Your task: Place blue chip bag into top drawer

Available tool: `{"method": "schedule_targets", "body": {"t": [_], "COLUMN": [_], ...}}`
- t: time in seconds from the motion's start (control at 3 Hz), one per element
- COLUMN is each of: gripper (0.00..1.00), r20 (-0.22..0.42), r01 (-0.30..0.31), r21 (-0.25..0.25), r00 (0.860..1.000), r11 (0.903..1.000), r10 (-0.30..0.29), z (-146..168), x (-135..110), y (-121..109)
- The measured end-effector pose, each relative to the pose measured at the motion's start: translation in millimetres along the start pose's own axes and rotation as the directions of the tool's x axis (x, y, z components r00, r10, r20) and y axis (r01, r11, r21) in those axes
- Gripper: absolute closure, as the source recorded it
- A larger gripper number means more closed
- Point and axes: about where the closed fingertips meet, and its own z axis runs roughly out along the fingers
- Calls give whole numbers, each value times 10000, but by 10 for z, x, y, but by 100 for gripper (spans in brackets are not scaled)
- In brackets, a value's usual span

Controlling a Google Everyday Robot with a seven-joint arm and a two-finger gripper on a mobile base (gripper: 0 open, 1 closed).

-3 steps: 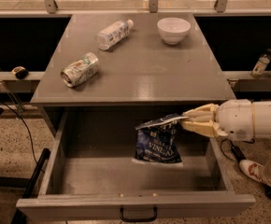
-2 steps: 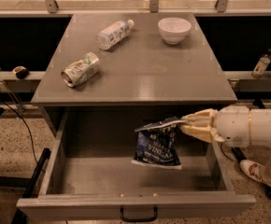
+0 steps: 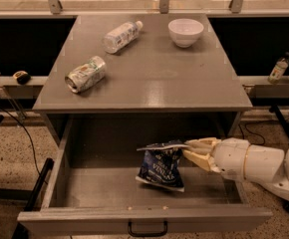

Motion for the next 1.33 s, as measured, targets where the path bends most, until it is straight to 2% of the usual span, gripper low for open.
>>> {"method": "schedule_targets", "body": {"t": [0.33,1.33], "gripper": [83,13], "r20": [-101,-123], "r01": [-274,-319], "r21": [267,313], "r00": [9996,9994], "r11": [9993,9990], "r10": [277,323], "z": [103,123], "x": [130,153], "y": [45,53]}}
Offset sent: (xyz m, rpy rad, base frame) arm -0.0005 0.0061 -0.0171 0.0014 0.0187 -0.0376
